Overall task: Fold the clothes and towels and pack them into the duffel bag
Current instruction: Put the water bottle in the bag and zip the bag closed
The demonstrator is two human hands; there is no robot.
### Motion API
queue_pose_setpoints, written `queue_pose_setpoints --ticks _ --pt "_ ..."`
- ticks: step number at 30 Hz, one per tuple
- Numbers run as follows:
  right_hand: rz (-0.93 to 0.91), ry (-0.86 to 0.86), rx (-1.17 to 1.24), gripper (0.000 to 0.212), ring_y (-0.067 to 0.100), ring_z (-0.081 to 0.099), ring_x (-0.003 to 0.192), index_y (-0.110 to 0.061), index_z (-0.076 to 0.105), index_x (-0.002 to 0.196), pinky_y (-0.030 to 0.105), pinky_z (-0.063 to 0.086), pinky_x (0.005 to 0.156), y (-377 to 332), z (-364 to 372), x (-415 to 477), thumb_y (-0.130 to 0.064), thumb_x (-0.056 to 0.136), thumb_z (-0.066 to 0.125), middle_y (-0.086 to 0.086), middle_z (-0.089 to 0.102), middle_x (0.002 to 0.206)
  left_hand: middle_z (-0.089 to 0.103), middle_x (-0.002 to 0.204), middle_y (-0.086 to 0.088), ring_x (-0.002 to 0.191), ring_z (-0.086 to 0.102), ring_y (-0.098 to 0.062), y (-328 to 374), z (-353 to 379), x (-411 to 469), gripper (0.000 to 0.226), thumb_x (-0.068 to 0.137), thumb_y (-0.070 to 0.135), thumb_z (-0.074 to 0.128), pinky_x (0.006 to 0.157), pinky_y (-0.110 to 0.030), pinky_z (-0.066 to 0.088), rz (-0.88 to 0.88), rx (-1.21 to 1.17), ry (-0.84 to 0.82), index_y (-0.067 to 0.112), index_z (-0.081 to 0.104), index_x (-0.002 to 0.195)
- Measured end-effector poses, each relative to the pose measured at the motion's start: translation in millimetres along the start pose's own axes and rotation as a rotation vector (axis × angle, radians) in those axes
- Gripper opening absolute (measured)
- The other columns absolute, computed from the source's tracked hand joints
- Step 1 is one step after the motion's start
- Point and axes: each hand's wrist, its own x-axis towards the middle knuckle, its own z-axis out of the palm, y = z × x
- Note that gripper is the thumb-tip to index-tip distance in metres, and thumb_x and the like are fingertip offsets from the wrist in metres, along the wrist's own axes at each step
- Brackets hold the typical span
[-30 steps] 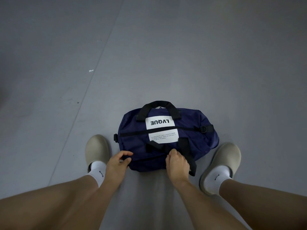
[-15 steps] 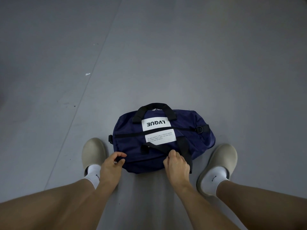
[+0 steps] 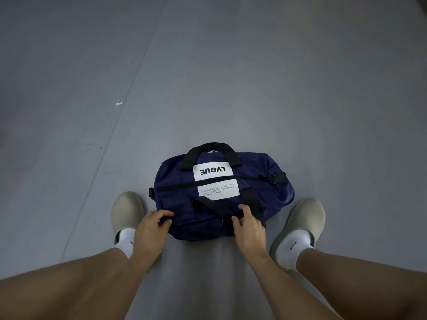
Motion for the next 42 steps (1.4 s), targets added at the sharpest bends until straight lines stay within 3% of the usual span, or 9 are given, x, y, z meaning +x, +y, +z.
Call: queue_pose_setpoints --ticks 8,14,17,19,24,28,31,38,42 --pt "0.072 -0.262 -0.101 0.042 0.029 0.064 0.103 -0.032 0.046 0.134 0.036 0.050 0.078 -29.3 3.6 14.2 -0.044 0.096 0.059 0.003 0.069 0.110 0.063 0.096 0.010 0.083 0.062 -0.011 6.6 -4.3 -4.8 0.036 0.092 0.010 0.067 0.077 -0.029 0.052 -0.001 -0.018 0.003 0.045 0.066 0.089" --pt "0.102 -0.375 -0.047 0.026 0.027 0.065 0.093 -0.020 0.065 0.088 0.035 0.053 0.081 -55.0 -4.6 25.7 -0.044 0.094 0.058 0.002 0.069 0.092 0.063 0.102 0.004 0.087 0.061 0.001 16.9 -17.3 -1.0 0.024 0.095 0.008 0.065 0.070 -0.005 0.042 -0.004 -0.055 0.111 0.032 0.069 0.093" --pt "0.055 -0.609 0.036 0.026 0.022 0.067 0.089 -0.019 0.070 0.083 0.033 0.053 0.084 -63.6 -13.9 30.0 -0.044 0.092 0.064 0.000 0.071 0.086 0.060 0.106 0.002 0.087 0.059 -0.003 25.9 -18.5 10.9 0.017 0.092 0.022 0.070 0.068 -0.011 0.041 -0.027 -0.062 0.197 0.024 0.063 0.108" --pt "-0.030 -0.493 -0.096 0.024 0.026 0.067 0.092 -0.022 0.071 0.092 0.035 0.053 0.084 -62.9 -24.6 35.0 -0.044 0.093 0.060 0.001 0.072 0.094 0.058 0.111 0.002 0.090 0.058 -0.014 29.4 -20.5 21.2 0.031 0.090 0.032 0.072 0.072 -0.024 0.044 -0.031 0.005 0.241 0.023 0.058 0.117" --pt "-0.146 0.338 -0.189 0.025 0.031 0.058 0.107 -0.024 0.065 0.118 0.044 0.049 0.084 -28.9 -59.1 69.2 -0.035 0.097 0.059 0.005 0.065 0.117 0.050 0.129 0.001 0.096 0.058 -0.016 29.8 -18.4 49.0 0.049 0.096 0.037 0.064 0.085 -0.036 0.051 0.116 0.179 0.149 0.033 0.051 0.142" --pt "0.264 0.103 -0.316 0.076 0.043 0.019 0.146 -0.039 0.011 0.157 0.058 0.030 0.112 22.0 -68.7 97.3 -0.051 0.096 0.055 0.012 -0.002 0.165 0.059 0.120 -0.002 0.104 0.060 -0.021 19.9 -10.9 59.9 0.046 0.101 0.021 0.057 0.090 -0.035 0.049 0.098 0.148 0.034 0.042 0.051 0.141" --pt "0.476 0.021 0.003 0.091 0.048 0.045 0.129 -0.042 -0.004 0.156 0.054 0.042 0.103 38.2 -65.8 111.1 -0.046 0.094 0.063 0.018 0.010 0.160 0.064 0.119 -0.003 0.103 0.060 -0.021 11.9 -9.3 57.9 0.049 0.099 0.009 0.056 0.093 -0.035 0.049 -0.011 0.068 -0.005 0.035 0.054 0.141" --pt "0.117 0.124 0.023 0.071 0.040 0.054 0.117 -0.027 0.021 0.157 0.042 0.043 0.095 -1.8 -77.8 195.9 -0.023 0.098 0.060 0.013 0.038 0.144 0.070 0.099 0.008 0.083 0.065 -0.013 4.0 19.5 6.4 0.064 0.089 0.003 0.059 0.073 -0.026 0.052 -0.222 -0.053 -0.163 0.065 0.051 0.105" --pt "-0.184 0.095 -0.085 0.058 0.039 0.057 0.111 -0.022 0.032 0.154 0.044 0.048 0.091 -51.2 -68.9 245.5 -0.013 0.100 0.051 0.010 0.039 0.144 0.071 0.094 0.004 0.076 0.070 -0.016 10.7 56.0 -28.0 0.048 0.074 0.035 0.071 0.079 -0.036 0.060 -0.294 -0.085 -0.361 0.056 0.053 0.114"
